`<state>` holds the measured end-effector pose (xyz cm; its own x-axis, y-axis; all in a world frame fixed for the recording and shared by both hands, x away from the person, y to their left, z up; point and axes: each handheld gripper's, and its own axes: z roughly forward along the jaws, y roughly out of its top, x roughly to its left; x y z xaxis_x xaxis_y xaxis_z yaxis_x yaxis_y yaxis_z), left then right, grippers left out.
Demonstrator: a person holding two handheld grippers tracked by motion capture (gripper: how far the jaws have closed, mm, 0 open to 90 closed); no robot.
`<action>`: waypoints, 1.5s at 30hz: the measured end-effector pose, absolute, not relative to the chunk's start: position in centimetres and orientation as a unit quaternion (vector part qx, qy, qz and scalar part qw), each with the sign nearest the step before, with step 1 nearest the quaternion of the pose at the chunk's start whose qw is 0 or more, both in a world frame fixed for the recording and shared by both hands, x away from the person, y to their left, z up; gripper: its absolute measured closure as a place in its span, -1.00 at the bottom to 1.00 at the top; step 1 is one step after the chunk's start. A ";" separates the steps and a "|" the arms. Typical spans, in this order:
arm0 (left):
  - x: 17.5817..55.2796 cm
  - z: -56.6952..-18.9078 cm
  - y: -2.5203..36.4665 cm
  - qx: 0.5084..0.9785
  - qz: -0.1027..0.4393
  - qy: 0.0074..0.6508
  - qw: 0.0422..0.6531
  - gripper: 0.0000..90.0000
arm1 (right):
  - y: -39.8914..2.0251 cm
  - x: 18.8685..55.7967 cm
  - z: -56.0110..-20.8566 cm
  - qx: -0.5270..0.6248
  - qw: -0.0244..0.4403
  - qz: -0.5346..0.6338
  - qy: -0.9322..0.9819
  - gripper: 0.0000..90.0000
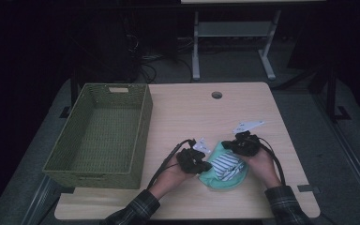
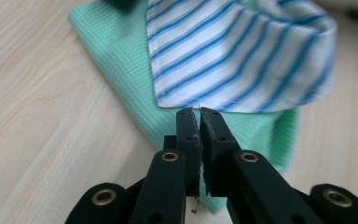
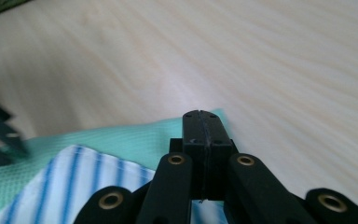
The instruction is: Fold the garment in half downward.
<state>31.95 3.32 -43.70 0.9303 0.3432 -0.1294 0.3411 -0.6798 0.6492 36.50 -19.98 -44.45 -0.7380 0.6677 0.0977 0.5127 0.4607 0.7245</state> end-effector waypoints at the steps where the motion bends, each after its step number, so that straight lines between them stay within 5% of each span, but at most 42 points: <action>1: 31.6 -43.6 3.5 0.915 -0.002 0.190 0.357 0.91 | -20.4 36.6 -44.4 0.352 0.103 0.388 0.846 1.00; 22: 31.4 -45.4 4.2 0.930 0.001 0.198 0.309 0.90 | -22.9 37.6 -46.6 0.379 0.087 0.345 0.854 0.99; 45: 35.8 -45.6 4.2 0.919 0.031 0.242 0.311 0.91 | -25.3 33.0 -46.5 0.380 0.077 0.338 0.857 1.00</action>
